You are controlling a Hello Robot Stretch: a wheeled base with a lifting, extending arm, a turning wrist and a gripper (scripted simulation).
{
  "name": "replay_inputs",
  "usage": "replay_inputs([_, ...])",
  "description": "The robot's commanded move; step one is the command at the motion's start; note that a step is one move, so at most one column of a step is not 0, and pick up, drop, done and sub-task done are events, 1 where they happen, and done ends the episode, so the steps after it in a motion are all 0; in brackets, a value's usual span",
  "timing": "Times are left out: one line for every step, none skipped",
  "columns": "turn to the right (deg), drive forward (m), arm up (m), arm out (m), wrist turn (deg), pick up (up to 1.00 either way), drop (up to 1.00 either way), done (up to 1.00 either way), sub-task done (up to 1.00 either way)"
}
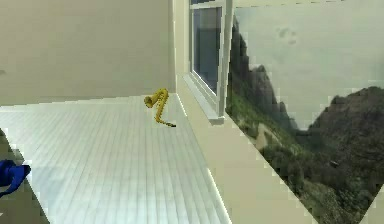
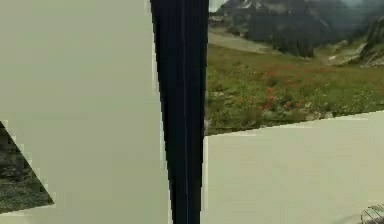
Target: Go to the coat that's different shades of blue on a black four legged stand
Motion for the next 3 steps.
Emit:
replay_inputs([0.0, 0.35, 0.0, 0.0, 0.0, 0.0, 0.0, 0.0, 0.0])
replay_inputs([-9.0, 0.0, 0.0, 0.0, 0.0, 0.0, 0.0, 0.0, 0.0])
replay_inputs([0.0, 0.45, 0.0, 0.0, 0.0, 0.0, 0.0, 0.0, 0.0])
